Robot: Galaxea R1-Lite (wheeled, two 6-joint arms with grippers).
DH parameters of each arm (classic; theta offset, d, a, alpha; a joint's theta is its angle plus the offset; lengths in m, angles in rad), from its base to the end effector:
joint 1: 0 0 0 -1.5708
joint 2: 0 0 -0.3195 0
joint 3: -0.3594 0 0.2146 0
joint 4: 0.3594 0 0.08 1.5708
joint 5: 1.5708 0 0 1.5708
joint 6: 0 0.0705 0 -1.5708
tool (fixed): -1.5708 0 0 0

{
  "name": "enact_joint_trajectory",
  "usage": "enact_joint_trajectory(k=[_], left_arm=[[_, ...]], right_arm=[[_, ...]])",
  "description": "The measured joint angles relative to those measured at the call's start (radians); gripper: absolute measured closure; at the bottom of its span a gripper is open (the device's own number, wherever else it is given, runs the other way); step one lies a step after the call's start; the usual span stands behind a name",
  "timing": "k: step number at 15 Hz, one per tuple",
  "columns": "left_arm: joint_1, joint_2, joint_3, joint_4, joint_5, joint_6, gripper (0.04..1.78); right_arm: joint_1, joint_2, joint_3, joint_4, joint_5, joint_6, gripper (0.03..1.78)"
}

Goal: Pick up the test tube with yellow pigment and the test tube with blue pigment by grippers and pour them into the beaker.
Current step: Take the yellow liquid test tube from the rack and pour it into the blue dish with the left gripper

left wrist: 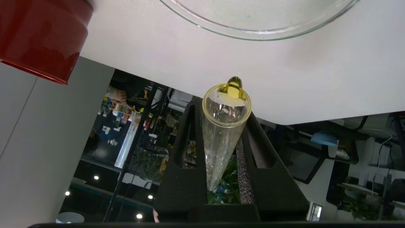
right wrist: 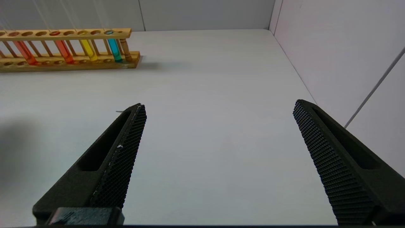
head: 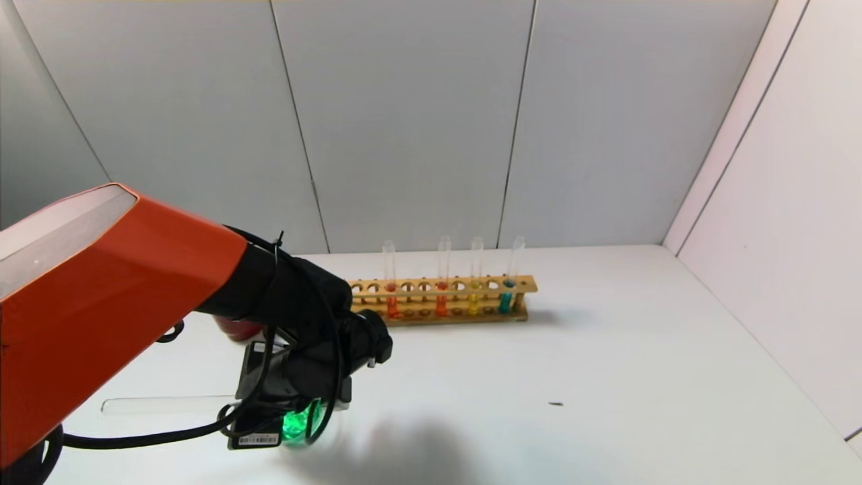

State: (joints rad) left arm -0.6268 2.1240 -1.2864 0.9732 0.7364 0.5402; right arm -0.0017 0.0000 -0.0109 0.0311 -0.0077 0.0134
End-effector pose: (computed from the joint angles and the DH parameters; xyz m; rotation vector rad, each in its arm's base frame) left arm 0.2926 -0.1534 0.0446 1.5793 1.4702 -0.3208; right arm 0.0310 -0.0006 0.0746 0.0133 0.0201 -0.0095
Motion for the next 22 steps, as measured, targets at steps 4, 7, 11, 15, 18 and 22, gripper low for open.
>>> enact_joint_trajectory(k=[4, 7, 11, 15, 18, 22], left_arm=[[-0.001, 0.011, -0.021, 0.027, 0.000, -0.002, 1.50], [-0.005, 0.013, -0.026, 0.033, 0.000, -0.003, 1.50], [-0.006, 0.013, -0.027, 0.034, 0.000, -0.002, 1.50], [-0.007, 0.011, -0.027, 0.046, 0.000, 0.001, 1.50], [-0.008, 0.003, -0.030, 0.047, -0.002, -0.005, 1.50], [-0.002, -0.030, -0.034, -0.103, -0.069, -0.086, 1.50]], right_arm=[[0.000, 0.000, 0.000, 0.000, 0.000, 0.000, 0.11], [0.000, 0.000, 0.000, 0.000, 0.000, 0.000, 0.11], [0.000, 0.000, 0.000, 0.000, 0.000, 0.000, 0.11], [0.000, 0.000, 0.000, 0.000, 0.000, 0.000, 0.11], [0.000, 0.000, 0.000, 0.000, 0.000, 0.000, 0.11], [0.000, 0.000, 0.000, 0.000, 0.000, 0.000, 0.11]])
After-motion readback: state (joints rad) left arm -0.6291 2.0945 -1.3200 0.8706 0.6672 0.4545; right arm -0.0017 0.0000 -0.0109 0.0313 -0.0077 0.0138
